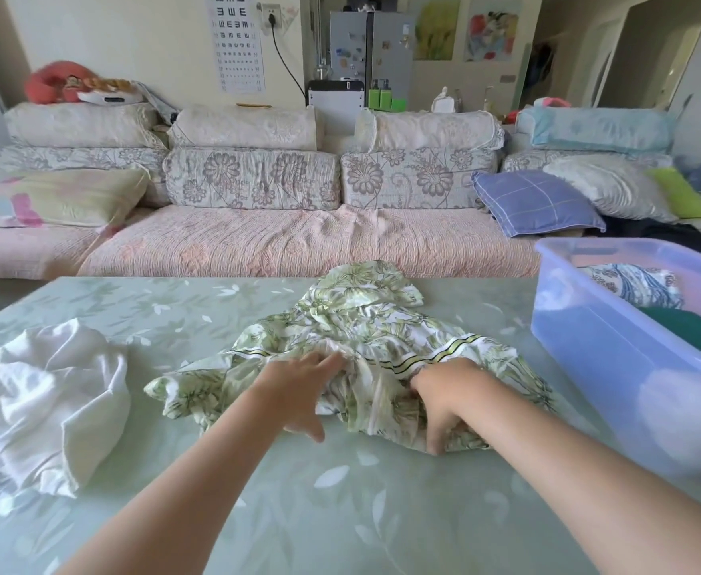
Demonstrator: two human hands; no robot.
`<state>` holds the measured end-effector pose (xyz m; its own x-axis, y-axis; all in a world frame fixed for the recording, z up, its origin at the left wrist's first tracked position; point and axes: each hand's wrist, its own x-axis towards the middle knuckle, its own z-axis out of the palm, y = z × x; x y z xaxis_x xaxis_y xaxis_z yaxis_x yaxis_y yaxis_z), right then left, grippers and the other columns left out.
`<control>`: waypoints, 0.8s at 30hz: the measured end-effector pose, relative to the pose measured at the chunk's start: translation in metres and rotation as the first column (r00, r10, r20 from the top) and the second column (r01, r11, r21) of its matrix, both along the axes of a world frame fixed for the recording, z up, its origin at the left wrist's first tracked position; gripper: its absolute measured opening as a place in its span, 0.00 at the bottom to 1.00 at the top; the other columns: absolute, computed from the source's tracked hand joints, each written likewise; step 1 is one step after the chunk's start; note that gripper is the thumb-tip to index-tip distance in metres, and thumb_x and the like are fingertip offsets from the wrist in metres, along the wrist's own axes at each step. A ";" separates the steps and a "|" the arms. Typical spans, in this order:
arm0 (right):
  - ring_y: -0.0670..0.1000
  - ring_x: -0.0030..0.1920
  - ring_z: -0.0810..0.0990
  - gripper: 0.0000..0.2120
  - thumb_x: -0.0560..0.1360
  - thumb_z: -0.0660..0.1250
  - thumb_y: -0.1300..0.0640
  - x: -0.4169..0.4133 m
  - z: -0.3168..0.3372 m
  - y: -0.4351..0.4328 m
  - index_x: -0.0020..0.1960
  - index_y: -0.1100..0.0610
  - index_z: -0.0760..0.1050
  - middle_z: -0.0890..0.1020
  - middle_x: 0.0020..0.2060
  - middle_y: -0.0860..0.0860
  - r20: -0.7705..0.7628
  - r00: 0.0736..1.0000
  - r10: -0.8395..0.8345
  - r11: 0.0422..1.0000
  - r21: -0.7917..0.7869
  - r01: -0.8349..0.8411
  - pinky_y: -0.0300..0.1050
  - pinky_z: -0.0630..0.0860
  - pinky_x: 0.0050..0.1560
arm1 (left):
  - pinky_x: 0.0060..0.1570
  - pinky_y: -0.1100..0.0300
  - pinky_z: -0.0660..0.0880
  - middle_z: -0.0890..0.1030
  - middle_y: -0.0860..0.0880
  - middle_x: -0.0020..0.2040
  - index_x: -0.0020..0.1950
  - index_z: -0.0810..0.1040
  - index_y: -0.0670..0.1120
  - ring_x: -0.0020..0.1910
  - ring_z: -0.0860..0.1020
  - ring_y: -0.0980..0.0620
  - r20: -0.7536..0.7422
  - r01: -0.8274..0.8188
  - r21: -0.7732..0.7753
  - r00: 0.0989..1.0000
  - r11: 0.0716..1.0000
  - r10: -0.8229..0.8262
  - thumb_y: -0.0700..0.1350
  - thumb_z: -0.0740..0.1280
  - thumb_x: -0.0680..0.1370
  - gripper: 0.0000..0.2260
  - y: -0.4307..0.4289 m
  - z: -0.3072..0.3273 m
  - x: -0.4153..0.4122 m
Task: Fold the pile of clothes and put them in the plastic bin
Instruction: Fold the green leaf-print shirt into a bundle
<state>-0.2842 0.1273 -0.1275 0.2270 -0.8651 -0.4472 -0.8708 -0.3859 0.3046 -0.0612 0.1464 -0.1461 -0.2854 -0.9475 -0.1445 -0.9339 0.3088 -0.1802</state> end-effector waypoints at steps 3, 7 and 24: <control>0.54 0.44 0.77 0.14 0.70 0.75 0.50 0.006 -0.002 -0.003 0.46 0.56 0.74 0.74 0.38 0.47 -0.020 1.000 0.019 0.999 -0.039 -0.020 0.45 0.74 0.45 | 0.43 0.59 0.70 0.77 0.54 0.57 0.65 0.70 0.58 0.56 0.77 0.49 -0.053 -0.034 -0.012 0.998 0.999 0.033 0.57 0.70 0.71 0.23 -0.008 -0.008 0.006; 0.51 0.31 0.76 0.07 0.71 0.64 0.67 0.006 0.006 -0.012 0.37 0.58 0.72 0.78 0.33 0.50 0.056 0.996 -0.076 0.992 -0.096 0.081 0.44 0.79 0.46 | 0.43 0.58 0.76 0.79 0.55 0.45 0.55 0.79 0.55 0.49 0.79 0.50 -0.076 -0.046 0.077 0.996 0.996 0.052 0.47 0.65 0.75 0.10 -0.023 -0.002 0.014; 0.55 0.79 0.55 0.38 0.76 0.66 0.53 0.002 -0.060 -0.089 0.80 0.49 0.50 0.51 0.80 0.48 0.564 0.784 0.260 0.929 -0.367 -0.044 0.56 0.58 0.77 | 0.75 0.46 0.56 0.59 0.54 0.79 0.75 0.63 0.62 0.77 0.58 0.49 -0.294 -0.053 -0.260 0.955 0.964 -0.027 0.51 0.57 0.81 0.21 -0.068 -0.034 0.028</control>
<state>-0.2818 0.0383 -0.1878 0.4930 -0.8624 0.1147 -0.8543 -0.5048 -0.1239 -0.0336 0.0788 -0.1798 -0.2643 -0.9440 0.1974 -0.9610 0.2750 0.0284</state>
